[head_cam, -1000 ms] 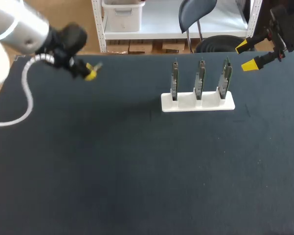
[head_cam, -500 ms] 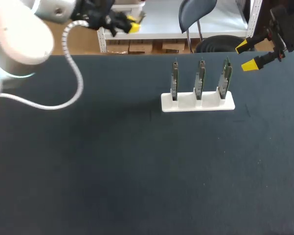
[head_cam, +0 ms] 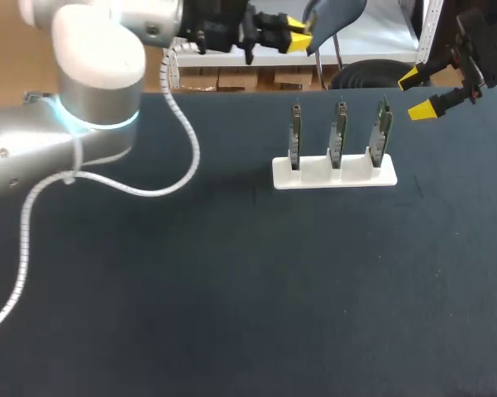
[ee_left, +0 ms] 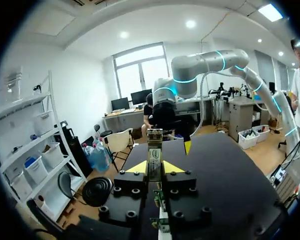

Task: Pick up the optical module with the left hand, and insert it into the network port with the right hand.

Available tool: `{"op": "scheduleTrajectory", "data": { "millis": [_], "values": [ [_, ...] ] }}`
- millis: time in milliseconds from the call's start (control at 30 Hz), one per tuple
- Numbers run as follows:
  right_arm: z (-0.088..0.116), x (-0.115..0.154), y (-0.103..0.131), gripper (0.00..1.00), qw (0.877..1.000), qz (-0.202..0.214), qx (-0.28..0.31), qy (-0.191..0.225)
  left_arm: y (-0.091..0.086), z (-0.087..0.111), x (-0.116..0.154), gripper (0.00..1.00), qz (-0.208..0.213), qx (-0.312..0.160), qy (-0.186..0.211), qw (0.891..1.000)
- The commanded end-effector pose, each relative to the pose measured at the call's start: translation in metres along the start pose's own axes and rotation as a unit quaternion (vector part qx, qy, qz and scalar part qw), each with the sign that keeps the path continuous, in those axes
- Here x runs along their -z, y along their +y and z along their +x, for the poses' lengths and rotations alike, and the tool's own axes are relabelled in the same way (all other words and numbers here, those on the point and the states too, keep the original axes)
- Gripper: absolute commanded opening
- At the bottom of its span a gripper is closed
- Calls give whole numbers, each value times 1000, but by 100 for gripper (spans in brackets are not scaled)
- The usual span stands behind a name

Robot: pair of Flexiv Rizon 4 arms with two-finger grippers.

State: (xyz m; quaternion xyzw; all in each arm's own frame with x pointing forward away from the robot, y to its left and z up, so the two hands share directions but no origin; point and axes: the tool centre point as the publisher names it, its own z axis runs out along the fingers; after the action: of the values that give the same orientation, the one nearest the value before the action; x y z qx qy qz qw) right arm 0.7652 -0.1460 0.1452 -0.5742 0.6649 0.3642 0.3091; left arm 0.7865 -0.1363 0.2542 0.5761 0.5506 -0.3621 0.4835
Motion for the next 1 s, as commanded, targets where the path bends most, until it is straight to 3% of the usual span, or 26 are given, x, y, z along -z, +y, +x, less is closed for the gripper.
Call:
{"op": "scheduleTrajectory", "data": {
  "millis": [33, 467, 1000],
  "values": [
    [0, 0, 2, 100, 1000, 2, 0, 0, 5, -3, -28, 0, 24, 8, -64, 998],
    [0, 0, 2, 100, 1000, 2, 0, 0, -16, -3, -91, 0, 50, 40, -104, 993],
    [0, 0, 2, 100, 1000, 2, 0, 0, -23, 7, -131, 0, 57, 59, -113, 990]
  ]
}}
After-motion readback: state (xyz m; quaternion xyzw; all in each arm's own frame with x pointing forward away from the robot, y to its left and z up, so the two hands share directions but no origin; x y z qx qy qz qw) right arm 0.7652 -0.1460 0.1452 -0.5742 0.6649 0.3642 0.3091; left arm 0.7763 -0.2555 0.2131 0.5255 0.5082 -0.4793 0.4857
